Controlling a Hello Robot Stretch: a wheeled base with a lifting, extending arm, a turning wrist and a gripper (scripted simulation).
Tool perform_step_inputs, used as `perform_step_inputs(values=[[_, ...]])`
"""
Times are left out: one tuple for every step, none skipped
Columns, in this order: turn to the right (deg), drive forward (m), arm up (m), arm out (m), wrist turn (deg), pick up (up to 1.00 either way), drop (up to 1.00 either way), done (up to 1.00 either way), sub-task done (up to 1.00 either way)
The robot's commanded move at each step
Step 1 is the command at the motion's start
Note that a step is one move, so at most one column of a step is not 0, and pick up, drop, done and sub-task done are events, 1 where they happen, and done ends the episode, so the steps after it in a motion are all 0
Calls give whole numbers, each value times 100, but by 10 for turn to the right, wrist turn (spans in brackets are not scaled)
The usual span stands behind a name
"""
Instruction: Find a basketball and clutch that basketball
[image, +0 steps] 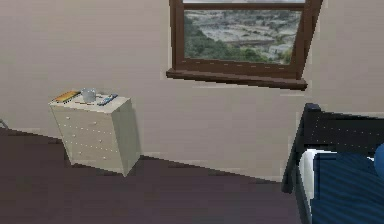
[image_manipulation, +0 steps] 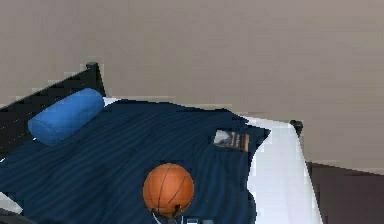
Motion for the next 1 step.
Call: perform_step_inputs(values=[[0, 0, 0, 0, 0, 100, 0, 0, 0]])
